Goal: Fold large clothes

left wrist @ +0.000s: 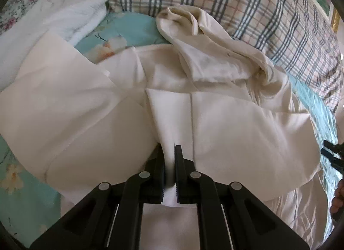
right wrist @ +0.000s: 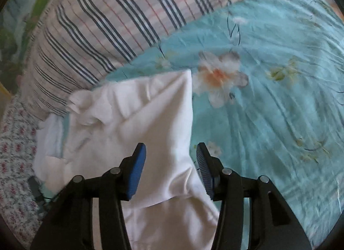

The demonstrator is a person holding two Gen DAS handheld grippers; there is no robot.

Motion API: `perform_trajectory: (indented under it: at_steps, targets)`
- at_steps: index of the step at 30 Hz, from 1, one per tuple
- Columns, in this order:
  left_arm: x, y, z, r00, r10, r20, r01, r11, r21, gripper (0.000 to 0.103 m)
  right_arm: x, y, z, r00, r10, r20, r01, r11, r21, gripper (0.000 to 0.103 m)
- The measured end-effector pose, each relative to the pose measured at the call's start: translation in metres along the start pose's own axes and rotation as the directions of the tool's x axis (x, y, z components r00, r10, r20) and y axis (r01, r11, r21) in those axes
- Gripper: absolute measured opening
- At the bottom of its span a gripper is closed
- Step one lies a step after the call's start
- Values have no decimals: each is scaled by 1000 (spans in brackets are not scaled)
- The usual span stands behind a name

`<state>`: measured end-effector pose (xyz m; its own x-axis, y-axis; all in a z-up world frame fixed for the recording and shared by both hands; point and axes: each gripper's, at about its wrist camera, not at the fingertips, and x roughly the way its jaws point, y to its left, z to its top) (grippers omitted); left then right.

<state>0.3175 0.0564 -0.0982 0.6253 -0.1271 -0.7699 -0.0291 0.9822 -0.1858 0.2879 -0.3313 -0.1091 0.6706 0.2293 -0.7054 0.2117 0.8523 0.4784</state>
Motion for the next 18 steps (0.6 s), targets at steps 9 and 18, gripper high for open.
perform_trajectory:
  at_steps: [9,18]
  targets:
    - [-1,-10,-5,1000,8,-20,-7,999,38,6,43,-4,1,993,-58,-105,52,997,-57,7]
    - [-35,22,-16,1000,-28,-3,28,998,-47,19,14,-2,-9,996,-75,-50,73,997,-38,25]
